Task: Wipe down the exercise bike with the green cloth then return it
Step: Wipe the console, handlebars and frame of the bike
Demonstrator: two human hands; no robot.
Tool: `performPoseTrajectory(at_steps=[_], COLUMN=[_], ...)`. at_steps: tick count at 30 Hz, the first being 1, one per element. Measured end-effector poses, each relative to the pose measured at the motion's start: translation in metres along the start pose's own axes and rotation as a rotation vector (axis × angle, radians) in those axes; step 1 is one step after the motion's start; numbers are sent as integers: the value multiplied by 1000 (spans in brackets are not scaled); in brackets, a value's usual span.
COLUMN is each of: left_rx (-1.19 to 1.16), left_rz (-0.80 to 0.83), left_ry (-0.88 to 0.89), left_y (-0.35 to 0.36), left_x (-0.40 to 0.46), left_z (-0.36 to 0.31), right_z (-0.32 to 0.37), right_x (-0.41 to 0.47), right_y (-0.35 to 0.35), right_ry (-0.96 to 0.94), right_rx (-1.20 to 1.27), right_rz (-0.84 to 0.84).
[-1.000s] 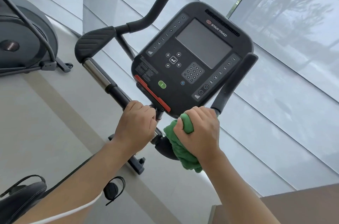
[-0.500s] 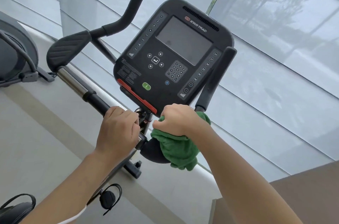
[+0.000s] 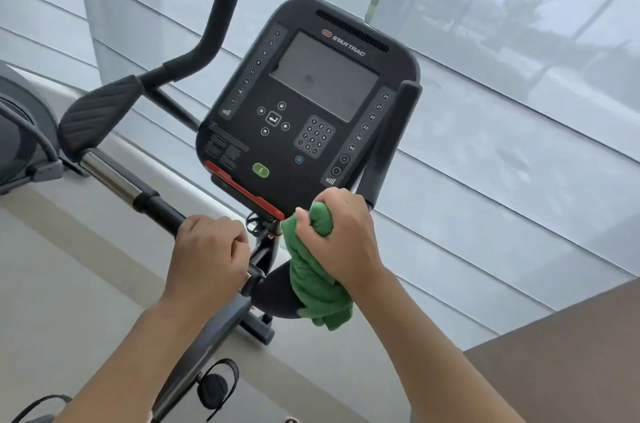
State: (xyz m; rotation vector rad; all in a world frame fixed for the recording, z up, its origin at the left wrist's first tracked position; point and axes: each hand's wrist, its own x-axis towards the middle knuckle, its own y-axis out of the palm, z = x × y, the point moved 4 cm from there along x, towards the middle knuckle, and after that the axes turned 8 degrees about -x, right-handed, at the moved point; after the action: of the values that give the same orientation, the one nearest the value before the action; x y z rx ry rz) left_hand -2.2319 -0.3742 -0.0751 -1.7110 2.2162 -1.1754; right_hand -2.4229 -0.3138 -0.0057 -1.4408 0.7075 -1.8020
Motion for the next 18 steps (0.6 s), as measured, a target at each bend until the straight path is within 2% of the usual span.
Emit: performPoseTrajectory(at_steps=[4,7,12,18], left_rx=[-206,-226,-240,-245], left_rz=[57,62,99,75], left_ry=[-62,20,99,157], left_y=[-8,-10,-7,12], left_x=[22,45,76,108], left_z=[-18,-46,-87,-126], right_z=[-14,-27,-52,-84], right_x=[3,14,46,100], right_y=[-22,-48,-94,-140], right_ry=[24,48,16,-70], right_rx=[211,282,302,215], right_rz=[12,-34,-188,-326])
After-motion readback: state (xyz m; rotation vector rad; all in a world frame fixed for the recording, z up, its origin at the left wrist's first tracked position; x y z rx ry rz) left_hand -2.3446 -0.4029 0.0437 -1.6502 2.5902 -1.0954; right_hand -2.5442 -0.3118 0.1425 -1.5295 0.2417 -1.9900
